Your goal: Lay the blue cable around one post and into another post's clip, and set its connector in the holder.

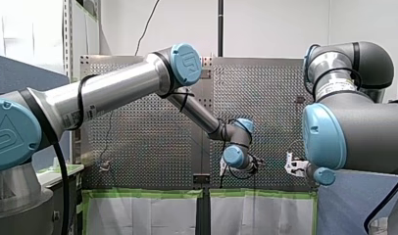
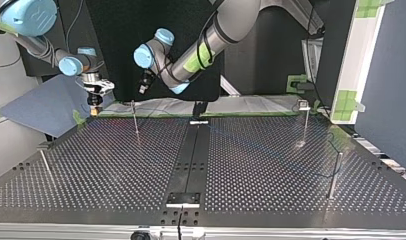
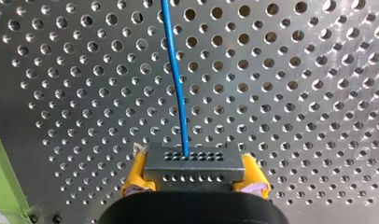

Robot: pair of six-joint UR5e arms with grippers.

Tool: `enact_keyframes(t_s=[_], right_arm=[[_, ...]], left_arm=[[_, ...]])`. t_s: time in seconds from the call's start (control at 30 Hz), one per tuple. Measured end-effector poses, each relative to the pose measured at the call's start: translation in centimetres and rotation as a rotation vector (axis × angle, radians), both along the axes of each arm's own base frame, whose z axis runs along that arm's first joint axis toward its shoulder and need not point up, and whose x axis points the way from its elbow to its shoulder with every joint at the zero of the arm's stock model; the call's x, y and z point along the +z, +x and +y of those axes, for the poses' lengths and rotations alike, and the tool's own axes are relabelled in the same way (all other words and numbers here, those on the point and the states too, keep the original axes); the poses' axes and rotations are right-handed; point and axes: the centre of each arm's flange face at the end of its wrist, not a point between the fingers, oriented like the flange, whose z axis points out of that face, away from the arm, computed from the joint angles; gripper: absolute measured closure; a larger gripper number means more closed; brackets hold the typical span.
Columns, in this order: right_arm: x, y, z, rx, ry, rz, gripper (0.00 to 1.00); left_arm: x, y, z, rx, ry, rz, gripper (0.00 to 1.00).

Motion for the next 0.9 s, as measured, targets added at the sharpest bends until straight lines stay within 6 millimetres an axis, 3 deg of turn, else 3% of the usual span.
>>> enact_keyframes(t_s=[0.9], right_arm=[[-0.03, 0.33, 0.09, 0.007, 0.000, 0.000, 1.00]], left_arm=[[-0.42, -0.68, 0.94, 0.036, 0.066, 0.034, 0.00]])
